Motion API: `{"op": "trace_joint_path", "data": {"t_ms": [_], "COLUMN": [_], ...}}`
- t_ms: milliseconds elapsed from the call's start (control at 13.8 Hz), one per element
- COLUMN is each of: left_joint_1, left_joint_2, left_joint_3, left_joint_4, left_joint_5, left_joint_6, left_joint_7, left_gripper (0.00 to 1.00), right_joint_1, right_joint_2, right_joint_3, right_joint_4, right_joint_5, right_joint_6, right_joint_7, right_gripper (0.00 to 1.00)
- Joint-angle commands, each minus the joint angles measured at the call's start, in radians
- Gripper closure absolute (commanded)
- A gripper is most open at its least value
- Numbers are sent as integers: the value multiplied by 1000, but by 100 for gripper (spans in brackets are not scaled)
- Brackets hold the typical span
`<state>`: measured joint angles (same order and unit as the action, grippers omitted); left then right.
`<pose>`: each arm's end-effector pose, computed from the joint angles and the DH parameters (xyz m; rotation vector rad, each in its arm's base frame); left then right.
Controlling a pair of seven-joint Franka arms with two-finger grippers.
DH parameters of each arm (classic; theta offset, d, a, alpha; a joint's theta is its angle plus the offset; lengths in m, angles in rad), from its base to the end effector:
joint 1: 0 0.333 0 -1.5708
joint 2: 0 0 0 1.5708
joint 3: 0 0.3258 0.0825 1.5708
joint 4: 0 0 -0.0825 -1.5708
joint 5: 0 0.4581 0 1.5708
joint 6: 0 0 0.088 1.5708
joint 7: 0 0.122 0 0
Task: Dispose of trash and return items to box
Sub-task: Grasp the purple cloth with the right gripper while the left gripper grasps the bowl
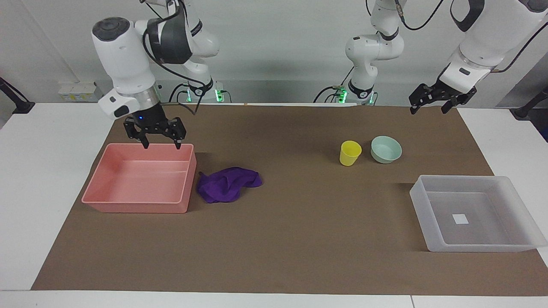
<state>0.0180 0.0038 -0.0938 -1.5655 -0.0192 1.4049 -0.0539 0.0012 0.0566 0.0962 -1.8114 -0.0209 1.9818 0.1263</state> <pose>0.6066 -0.0486 0.6069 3.1219 -0.0367 -0.2586 0.6613 0.0621 0.4873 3.1348 -0.0347 0.1804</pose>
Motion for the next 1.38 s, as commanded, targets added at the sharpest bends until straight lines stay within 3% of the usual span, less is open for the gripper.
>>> {"op": "trace_joint_path", "data": {"t_ms": [0,217,434,579,868,1158,1303], "left_joint_1": [55,120,141,152,213,198,203], "left_joint_2": [-42,-62,-96,-93,-84,-18,22], "left_joint_3": [14,16,17,17,17,17,17], "left_joint_4": [-169,-309,-531,-624,-764,-785,-777], "left_joint_5": [-78,-116,-128,-140,-145,-165,-165], "left_joint_6": [45,83,308,425,592,620,591], "left_joint_7": [6,61,130,157,291,299,299], "left_gripper": [0,0,0,0,0,0,27], "right_joint_1": [46,100,126,149,155,187,186], "right_joint_2": [49,107,147,157,178,247,244], "right_joint_3": [2,2,2,2,2,2,2], "right_joint_4": [-42,-92,-108,-146,-224,-235,-267], "right_joint_5": [-10,-13,-25,-30,-62,-62,-62], "right_joint_6": [106,224,245,294,396,526,546], "right_joint_7": [58,107,113,115,124,186,193], "right_gripper": [0,0,0,0,0,0,3]}}
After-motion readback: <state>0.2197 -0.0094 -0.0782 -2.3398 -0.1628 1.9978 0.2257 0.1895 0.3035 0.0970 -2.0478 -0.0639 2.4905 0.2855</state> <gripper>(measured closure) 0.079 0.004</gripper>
